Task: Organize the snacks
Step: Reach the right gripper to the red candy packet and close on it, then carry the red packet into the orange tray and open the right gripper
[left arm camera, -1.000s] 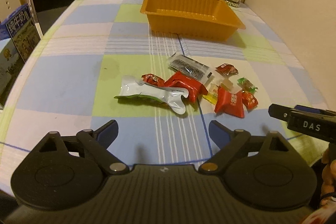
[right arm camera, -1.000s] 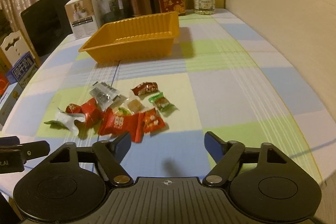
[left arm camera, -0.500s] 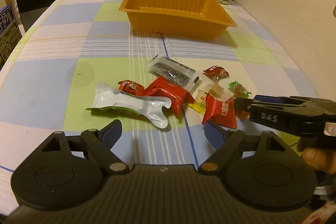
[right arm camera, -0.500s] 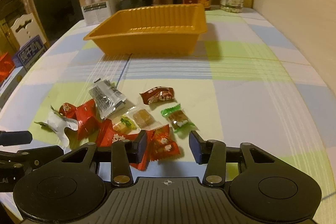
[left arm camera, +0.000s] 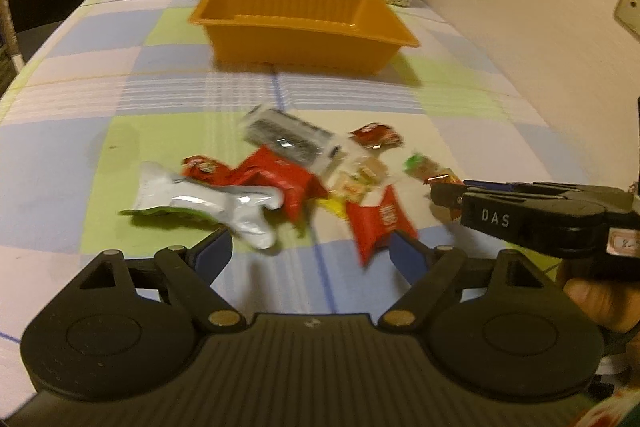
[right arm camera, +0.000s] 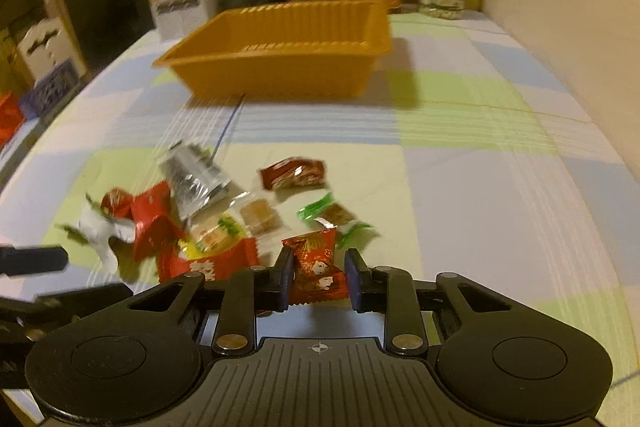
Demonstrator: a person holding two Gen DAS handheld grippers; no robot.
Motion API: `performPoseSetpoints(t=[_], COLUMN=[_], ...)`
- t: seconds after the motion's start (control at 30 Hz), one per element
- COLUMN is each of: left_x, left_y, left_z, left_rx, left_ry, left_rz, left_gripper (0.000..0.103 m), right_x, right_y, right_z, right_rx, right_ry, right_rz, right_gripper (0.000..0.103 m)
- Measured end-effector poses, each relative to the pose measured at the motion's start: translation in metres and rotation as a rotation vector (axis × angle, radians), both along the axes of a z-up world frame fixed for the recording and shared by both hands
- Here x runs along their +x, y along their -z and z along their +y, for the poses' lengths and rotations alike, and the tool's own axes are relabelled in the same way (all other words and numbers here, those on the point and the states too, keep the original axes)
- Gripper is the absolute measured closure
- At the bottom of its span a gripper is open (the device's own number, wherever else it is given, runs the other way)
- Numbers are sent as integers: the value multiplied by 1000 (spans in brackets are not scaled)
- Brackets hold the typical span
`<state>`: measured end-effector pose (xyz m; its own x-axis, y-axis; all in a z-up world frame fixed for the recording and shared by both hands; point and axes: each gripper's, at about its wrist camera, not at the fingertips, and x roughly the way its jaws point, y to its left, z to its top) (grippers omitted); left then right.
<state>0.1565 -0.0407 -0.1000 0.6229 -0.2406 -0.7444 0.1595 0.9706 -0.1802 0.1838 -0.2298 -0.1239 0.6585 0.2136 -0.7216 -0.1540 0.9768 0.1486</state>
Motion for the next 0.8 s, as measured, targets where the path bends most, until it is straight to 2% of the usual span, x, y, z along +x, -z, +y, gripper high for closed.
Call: performPoseSetpoints(t=[0.1, 0.2, 0.23, 0.4, 0.53, 0.8], left_x=[2, 6, 8, 18, 25, 18], left_y=[2, 9, 12, 22, 26, 18], left_z=[-13, -27, -31, -44, -49, -40], left_rx=[-8, 18, 14, 0, 0, -23], left_ry=[42, 83, 93, 130, 133, 107], left_rz=[-12, -27, -28, -48, -43, -40], left_gripper=[20, 20, 22, 43, 70, 81], right_x=[-6, -10, -11, -14, -13, -13], right_y=[-4, -3, -3, -5, -4, -4], right_z=[-14, -25, -27, -29, -28, -24], right_rx=[20, 38, 40, 42, 37, 36], right_ry=[59, 96, 99, 106, 107, 94], right_rz=[-4, 7, 9, 2, 3, -1], right_gripper=[75, 75, 75, 75, 75, 75])
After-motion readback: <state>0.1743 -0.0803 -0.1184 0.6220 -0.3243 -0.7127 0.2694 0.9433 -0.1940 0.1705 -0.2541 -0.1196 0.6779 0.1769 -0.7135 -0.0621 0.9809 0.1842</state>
